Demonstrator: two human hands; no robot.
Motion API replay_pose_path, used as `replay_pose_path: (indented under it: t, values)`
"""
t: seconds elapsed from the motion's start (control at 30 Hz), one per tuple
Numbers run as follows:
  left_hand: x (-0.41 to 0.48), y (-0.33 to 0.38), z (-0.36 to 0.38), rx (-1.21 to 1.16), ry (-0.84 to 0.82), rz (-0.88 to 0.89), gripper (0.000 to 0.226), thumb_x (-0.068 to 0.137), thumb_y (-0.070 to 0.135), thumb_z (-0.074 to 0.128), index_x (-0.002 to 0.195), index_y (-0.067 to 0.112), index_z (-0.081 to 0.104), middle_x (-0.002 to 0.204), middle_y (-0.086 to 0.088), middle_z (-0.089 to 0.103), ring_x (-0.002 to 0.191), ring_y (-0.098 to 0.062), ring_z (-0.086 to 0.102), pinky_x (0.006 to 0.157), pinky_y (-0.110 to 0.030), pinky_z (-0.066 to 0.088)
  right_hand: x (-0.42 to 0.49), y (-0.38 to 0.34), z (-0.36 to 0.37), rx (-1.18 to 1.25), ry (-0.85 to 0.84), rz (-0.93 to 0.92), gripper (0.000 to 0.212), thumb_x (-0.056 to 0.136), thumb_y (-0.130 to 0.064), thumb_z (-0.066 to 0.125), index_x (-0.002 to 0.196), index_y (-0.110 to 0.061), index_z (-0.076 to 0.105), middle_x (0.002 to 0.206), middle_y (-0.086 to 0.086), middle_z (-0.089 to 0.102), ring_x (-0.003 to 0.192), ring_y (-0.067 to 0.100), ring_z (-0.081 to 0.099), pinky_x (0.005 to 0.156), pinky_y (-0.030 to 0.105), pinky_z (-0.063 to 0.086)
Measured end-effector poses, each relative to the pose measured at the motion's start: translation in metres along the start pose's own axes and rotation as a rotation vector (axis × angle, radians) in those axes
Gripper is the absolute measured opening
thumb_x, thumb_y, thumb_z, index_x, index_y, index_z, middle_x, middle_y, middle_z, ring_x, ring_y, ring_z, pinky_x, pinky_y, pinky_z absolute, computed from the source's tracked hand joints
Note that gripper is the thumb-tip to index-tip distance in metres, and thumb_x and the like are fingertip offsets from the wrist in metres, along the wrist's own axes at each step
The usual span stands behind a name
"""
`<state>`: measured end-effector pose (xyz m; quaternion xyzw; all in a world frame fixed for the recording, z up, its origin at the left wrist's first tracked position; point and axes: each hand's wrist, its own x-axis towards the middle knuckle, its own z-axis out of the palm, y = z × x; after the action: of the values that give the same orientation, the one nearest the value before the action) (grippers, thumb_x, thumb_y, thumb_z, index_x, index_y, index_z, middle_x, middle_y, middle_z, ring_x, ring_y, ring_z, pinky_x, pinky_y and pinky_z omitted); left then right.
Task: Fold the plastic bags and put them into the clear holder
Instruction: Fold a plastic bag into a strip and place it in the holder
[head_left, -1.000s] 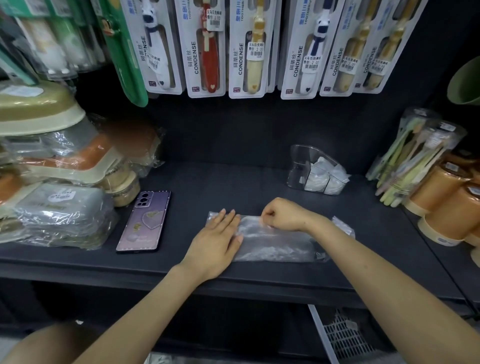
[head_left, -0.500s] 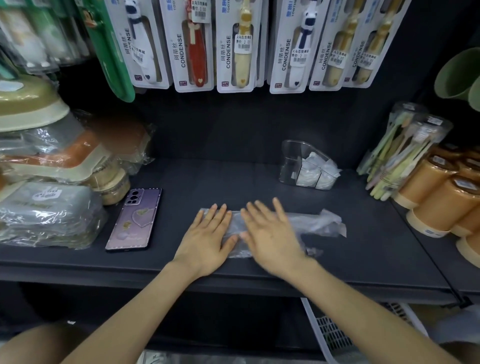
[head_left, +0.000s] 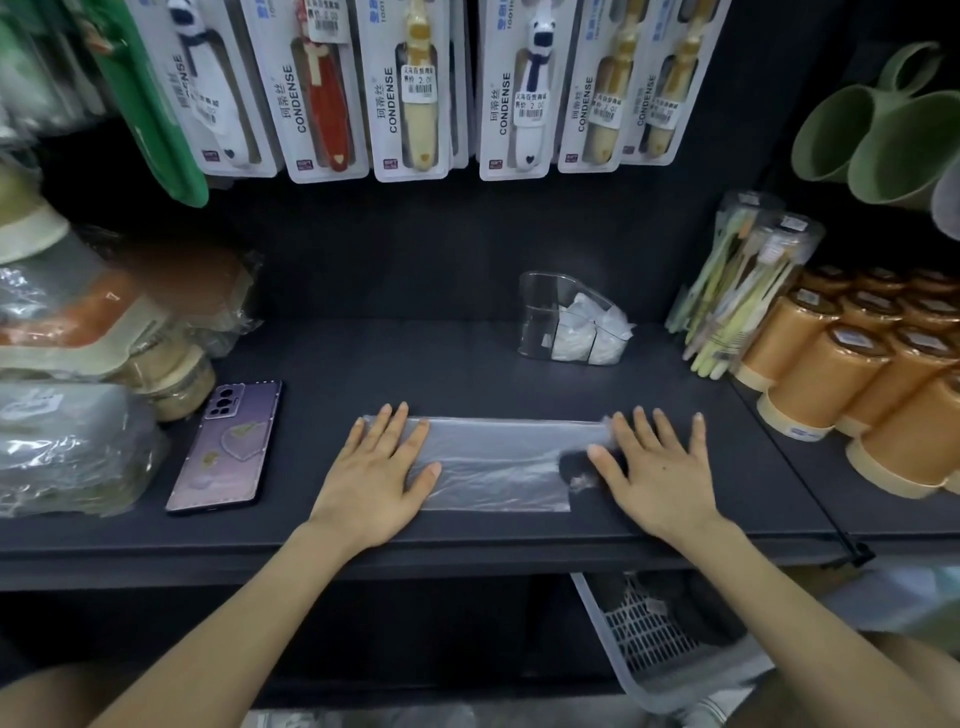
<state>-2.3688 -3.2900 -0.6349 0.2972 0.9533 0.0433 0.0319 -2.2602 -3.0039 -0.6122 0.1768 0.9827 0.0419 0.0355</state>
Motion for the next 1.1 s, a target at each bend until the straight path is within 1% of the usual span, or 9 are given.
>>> replay_pose_path:
  t: [0.13,0.27,0.43,0.53,0.63,0.7,0.93,1.03,1.1]
  values:
    - [-0.001,0.0,-0.001,0.021,-0.009,-0.028,0.117,0.052,0.078,-0.04,0.153,0.03,-0.003,0.16,-0.007,-0.013,0.147,-0.019,-0.015,0.119,-0.035,-0.014,-0.004,-0.056,-0.014,0.079,0.121,-0.148,0.112,0.069,-0.067,-0.037,0.153,-0.018,0.019,0.159,0.008,0.018,0.148,0.027,0.01,0.113,0.054,-0.016]
    - [0.0,0.001,-0.003,-0.014,-0.028,-0.04,0.104,0.064,0.08,-0.023,0.153,0.032,-0.001,0.161,-0.008,-0.01,0.148,-0.019,-0.013,0.119,-0.035,-0.012,-0.006,-0.109,-0.004,0.085,0.058,-0.362,0.102,0.07,-0.069,-0.027,0.153,-0.025,0.012,0.161,0.008,0.009,0.149,0.027,0.001,0.112,0.055,-0.017]
    - [-0.001,0.001,-0.002,0.036,-0.037,-0.085,0.092,0.067,0.072,-0.017,0.152,0.039,-0.004,0.161,-0.007,-0.01,0.148,-0.022,-0.014,0.119,-0.042,-0.012,-0.002,-0.071,0.009,0.066,-0.019,-0.29,0.096,0.069,-0.076,-0.023,0.152,-0.036,0.0,0.161,-0.005,-0.005,0.148,0.021,-0.01,0.112,0.055,-0.02]
    - [0.0,0.001,-0.002,0.035,-0.037,-0.093,0.091,0.067,0.073,-0.017,0.151,0.041,-0.004,0.161,-0.007,-0.01,0.148,-0.023,-0.013,0.119,-0.044,-0.011,-0.007,-0.043,0.009,0.051,0.052,-0.215,0.106,0.067,-0.075,-0.032,0.153,-0.031,0.013,0.161,0.002,0.008,0.149,0.026,0.002,0.111,0.054,-0.02]
    - [0.0,0.001,-0.003,0.029,-0.041,-0.092,0.091,0.066,0.073,-0.017,0.151,0.041,-0.005,0.161,-0.007,-0.011,0.148,-0.022,-0.014,0.119,-0.044,-0.012,-0.016,-0.042,0.005,0.131,0.306,-0.393,0.075,0.093,-0.07,0.014,0.133,-0.022,0.057,0.14,0.008,0.052,0.133,0.03,0.043,0.114,0.054,0.008]
    - [-0.001,0.001,-0.003,0.031,-0.052,-0.091,0.092,0.066,0.073,-0.017,0.151,0.041,-0.006,0.161,-0.007,-0.012,0.148,-0.022,-0.015,0.119,-0.045,-0.012,-0.019,-0.043,0.01,0.228,0.46,-0.596,0.047,0.089,-0.057,0.046,0.11,-0.023,0.071,0.119,-0.001,0.065,0.114,0.021,0.055,0.11,0.045,0.025]
    - [-0.001,-0.004,-0.01,-0.219,-0.024,-0.112,0.098,0.066,0.08,-0.002,0.151,0.033,-0.01,0.161,-0.009,-0.008,0.147,-0.021,-0.015,0.118,-0.041,-0.012,-0.014,-0.052,0.016,0.34,0.614,-0.731,0.024,0.089,-0.025,0.054,0.075,-0.019,0.072,0.084,-0.008,0.069,0.076,0.016,0.061,0.086,0.025,0.038]
    - [-0.009,-0.008,-0.016,-0.399,0.161,-0.073,0.096,0.069,0.083,0.015,0.15,0.033,0.025,0.161,-0.004,0.009,0.149,-0.022,-0.002,0.119,-0.036,-0.006,-0.016,-0.052,0.014,0.374,0.566,-0.68,0.024,0.09,-0.026,0.052,0.075,-0.019,0.07,0.083,-0.011,0.07,0.075,0.012,0.062,0.085,0.025,0.037]
    - [-0.019,-0.011,-0.019,-0.502,0.267,0.028,0.092,0.071,0.089,0.025,0.13,0.028,0.059,0.149,0.005,0.039,0.143,-0.015,0.027,0.119,-0.03,0.01,-0.018,-0.05,0.012,0.41,0.515,-0.658,0.026,0.091,-0.028,0.05,0.077,-0.019,0.07,0.082,-0.012,0.069,0.075,0.01,0.062,0.086,0.024,0.036]
